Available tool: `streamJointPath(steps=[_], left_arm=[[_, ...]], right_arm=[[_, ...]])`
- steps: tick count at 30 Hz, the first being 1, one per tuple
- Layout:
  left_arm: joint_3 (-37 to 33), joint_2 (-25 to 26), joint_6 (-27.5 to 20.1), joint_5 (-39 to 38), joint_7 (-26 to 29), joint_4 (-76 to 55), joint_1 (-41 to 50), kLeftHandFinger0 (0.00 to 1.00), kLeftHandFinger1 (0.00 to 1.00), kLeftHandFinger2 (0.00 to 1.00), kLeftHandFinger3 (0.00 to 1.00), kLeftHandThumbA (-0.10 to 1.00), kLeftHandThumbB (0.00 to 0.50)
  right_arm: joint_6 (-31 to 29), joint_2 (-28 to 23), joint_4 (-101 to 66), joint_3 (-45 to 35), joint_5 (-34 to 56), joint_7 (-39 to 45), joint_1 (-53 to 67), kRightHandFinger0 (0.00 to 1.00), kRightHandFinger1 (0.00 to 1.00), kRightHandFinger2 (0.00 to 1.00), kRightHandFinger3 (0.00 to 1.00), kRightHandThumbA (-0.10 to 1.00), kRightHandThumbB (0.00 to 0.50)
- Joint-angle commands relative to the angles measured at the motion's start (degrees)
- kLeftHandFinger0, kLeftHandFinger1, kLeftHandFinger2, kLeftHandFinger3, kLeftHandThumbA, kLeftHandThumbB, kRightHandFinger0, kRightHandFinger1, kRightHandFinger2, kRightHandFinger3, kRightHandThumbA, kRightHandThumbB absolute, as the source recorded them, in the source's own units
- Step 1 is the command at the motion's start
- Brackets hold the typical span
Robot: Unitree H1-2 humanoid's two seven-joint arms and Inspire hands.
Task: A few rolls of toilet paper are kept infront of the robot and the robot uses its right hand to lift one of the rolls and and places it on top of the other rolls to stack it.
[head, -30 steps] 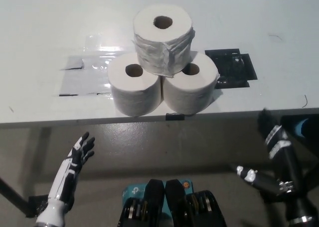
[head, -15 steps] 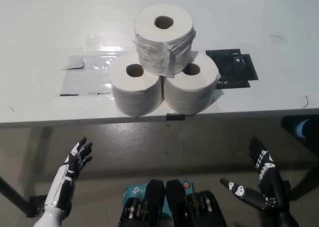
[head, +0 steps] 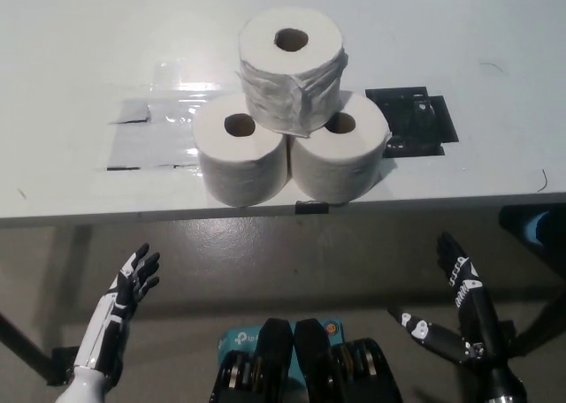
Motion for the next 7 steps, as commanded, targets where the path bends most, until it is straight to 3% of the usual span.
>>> streamJointPath(steps=[1,7], left_arm=[[0.4,0.8,-1.7,-0.2,-0.1,-1.6,0.1,1.0,1.0,1.0,1.0,1.0,0.212],[0.5,0.5,-1.8,-0.6,0.0,-1.3,0.4,1.0,1.0,1.0,1.0,1.0,0.211]], right_arm=[[-4.2,-0.9,-0.4,1.2,0.2,-1.3,-0.8,1.0,1.0,1.0,1.0,0.85,0.042],[-3.7,-1.4,-0.7,2.3,-0.6,-1.6,-1.0,1.0,1.0,1.0,1.0,0.86,0.056]])
